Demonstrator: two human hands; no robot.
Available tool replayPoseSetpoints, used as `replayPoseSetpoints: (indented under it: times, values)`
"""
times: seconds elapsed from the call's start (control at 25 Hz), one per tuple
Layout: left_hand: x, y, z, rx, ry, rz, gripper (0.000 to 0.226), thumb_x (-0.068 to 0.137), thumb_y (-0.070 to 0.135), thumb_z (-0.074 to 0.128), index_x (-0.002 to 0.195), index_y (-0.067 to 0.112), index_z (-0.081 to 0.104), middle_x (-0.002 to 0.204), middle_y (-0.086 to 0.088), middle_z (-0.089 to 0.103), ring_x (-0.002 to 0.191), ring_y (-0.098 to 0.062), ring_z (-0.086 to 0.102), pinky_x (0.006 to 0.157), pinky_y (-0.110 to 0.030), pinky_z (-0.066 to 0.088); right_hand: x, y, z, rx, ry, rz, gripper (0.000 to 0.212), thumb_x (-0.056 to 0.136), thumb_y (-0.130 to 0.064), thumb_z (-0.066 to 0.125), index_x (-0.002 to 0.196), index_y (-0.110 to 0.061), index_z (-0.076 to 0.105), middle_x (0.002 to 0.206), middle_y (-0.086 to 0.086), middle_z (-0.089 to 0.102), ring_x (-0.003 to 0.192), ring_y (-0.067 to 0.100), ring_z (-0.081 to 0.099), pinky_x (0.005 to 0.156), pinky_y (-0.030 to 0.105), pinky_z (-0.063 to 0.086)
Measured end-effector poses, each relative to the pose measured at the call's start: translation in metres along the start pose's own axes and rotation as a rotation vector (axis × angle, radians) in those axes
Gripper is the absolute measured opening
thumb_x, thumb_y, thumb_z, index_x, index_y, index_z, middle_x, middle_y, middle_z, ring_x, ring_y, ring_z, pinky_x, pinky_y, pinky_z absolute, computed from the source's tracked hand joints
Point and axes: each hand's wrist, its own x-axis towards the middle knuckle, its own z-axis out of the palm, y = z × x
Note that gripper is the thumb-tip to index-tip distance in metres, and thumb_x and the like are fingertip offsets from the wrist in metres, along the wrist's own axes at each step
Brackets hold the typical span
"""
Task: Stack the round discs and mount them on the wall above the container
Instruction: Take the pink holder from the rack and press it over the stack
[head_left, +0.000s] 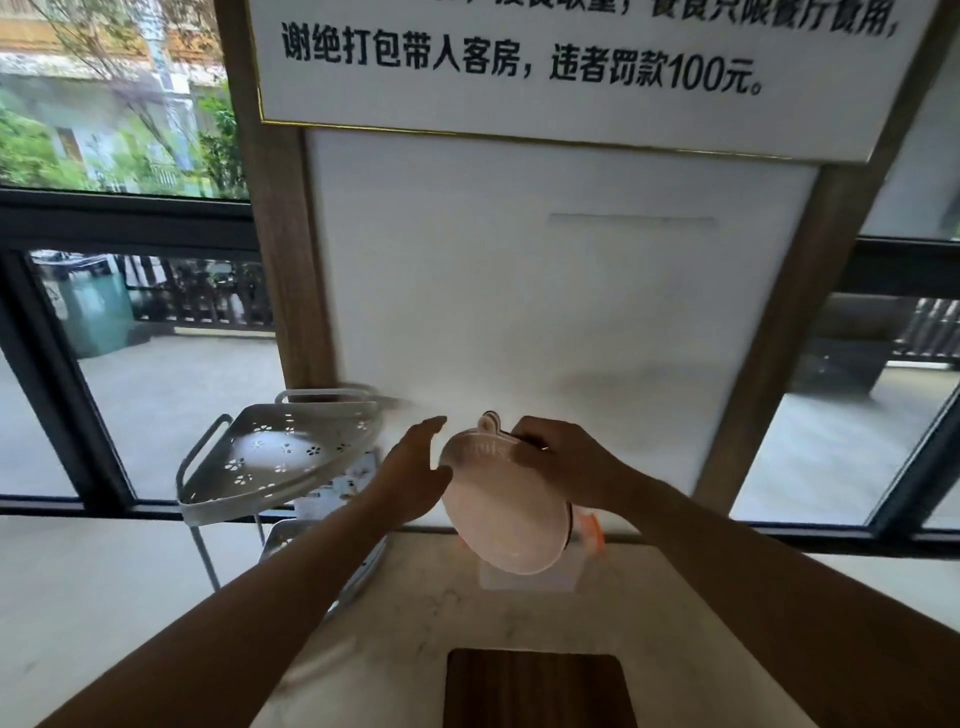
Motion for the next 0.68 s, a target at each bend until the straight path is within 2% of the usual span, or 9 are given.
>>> replayPoseSetpoints:
  times: [0.08, 0.16, 0.2, 0.24, 0.32, 0.4, 0.48, 0.56, 0.68]
  values:
    - [0.0, 0.0, 0.012, -0.017, -0.032, -0.005, 0.057, 0.085, 0.012, 0.064, 0.139, 0.017, 0.045, 0.14, -0.004, 0.053, 0.13, -0.021, 0.048, 0.105, -0.025, 0.033, -0.008, 0.014, -0.003, -0.003, -0.051, 0.004, 0.016, 0.095, -0.045, 0.051, 0.086, -0.034, 0.06, 0.083, -0.015, 0.064, 0.075, 0.0, 0.059, 0.062, 0.013, 0.042]
    - [0.001, 0.002, 0.02, -0.012, -0.026, 0.003, 0.027, 0.087, 0.018, 0.062, 0.114, 0.021, 0.06, 0.108, 0.002, 0.067, 0.106, -0.02, 0.063, 0.088, -0.029, 0.051, -0.014, 0.027, -0.004, -0.01, -0.081, 0.031, 0.015, 0.096, -0.044, 0.05, 0.091, -0.034, 0.06, 0.086, -0.013, 0.065, 0.079, 0.001, 0.06, 0.064, 0.015, 0.043]
    - [0.001, 0.003, 0.023, 0.009, -0.025, 0.009, 0.014, 0.088, 0.021, 0.061, 0.101, 0.024, 0.063, 0.093, 0.007, 0.067, 0.093, -0.018, 0.066, 0.075, -0.029, 0.055, -0.016, 0.033, -0.004, -0.003, -0.087, 0.045, 0.015, 0.096, -0.045, 0.049, 0.092, -0.035, 0.06, 0.088, -0.014, 0.065, 0.08, 0.001, 0.06, 0.064, 0.015, 0.043]
    - [0.002, 0.002, 0.024, 0.023, -0.027, 0.018, 0.007, 0.087, 0.023, 0.06, 0.092, 0.028, 0.063, 0.084, 0.012, 0.065, 0.084, -0.014, 0.066, 0.064, -0.024, 0.054, -0.018, 0.039, -0.003, 0.015, -0.089, 0.057, 0.015, 0.097, -0.045, 0.049, 0.093, -0.035, 0.06, 0.089, -0.014, 0.065, 0.081, 0.001, 0.06, 0.064, 0.014, 0.043]
    - [0.003, 0.001, 0.025, 0.015, -0.029, 0.027, 0.01, 0.085, 0.024, 0.064, 0.083, 0.033, 0.063, 0.078, 0.017, 0.065, 0.073, -0.004, 0.064, 0.048, -0.014, 0.048, -0.021, 0.05, -0.001, 0.061, -0.077, 0.084, 0.014, 0.098, -0.04, 0.05, 0.096, -0.033, 0.062, 0.091, -0.013, 0.066, 0.082, 0.003, 0.061, 0.064, 0.012, 0.044]
    - [0.005, 0.0, 0.03, -0.005, -0.032, 0.009, 0.014, 0.083, 0.022, 0.069, 0.078, 0.034, 0.065, 0.077, 0.015, 0.067, 0.07, 0.0, 0.064, 0.05, -0.015, 0.049, -0.022, 0.064, 0.006, 0.061, -0.04, 0.122, 0.012, 0.098, -0.033, 0.053, 0.098, -0.029, 0.064, 0.091, -0.012, 0.066, 0.082, 0.006, 0.061, 0.064, 0.011, 0.042]
    - [0.007, 0.0, 0.036, 0.024, -0.027, 0.0, 0.011, 0.082, 0.021, 0.071, 0.078, 0.031, 0.069, 0.074, 0.018, 0.066, 0.072, 0.001, 0.062, 0.064, -0.024, 0.052, -0.021, 0.078, 0.014, 0.048, 0.021, 0.165, 0.011, 0.095, -0.029, 0.059, 0.099, -0.025, 0.068, 0.09, -0.01, 0.068, 0.083, 0.008, 0.061, 0.066, 0.011, 0.04]
    - [0.013, -0.001, 0.043, 0.065, -0.016, 0.014, 0.006, 0.082, 0.021, 0.071, 0.083, 0.027, 0.073, 0.075, 0.018, 0.067, 0.074, -0.002, 0.063, 0.073, -0.028, 0.051, -0.019, 0.092, 0.021, 0.057, 0.073, 0.191, 0.013, 0.09, -0.03, 0.065, 0.098, -0.021, 0.072, 0.089, -0.007, 0.071, 0.084, 0.011, 0.063, 0.07, 0.019, 0.043]
    - [0.024, -0.003, 0.055, 0.081, -0.005, 0.016, 0.007, 0.083, 0.023, 0.071, 0.089, 0.024, 0.076, 0.084, 0.009, 0.073, 0.079, -0.01, 0.066, 0.079, -0.03, 0.051, -0.017, 0.11, 0.025, 0.077, 0.074, 0.199, 0.012, 0.086, -0.029, 0.07, 0.095, -0.023, 0.075, 0.085, -0.009, 0.072, 0.083, 0.011, 0.066, 0.072, 0.029, 0.047]
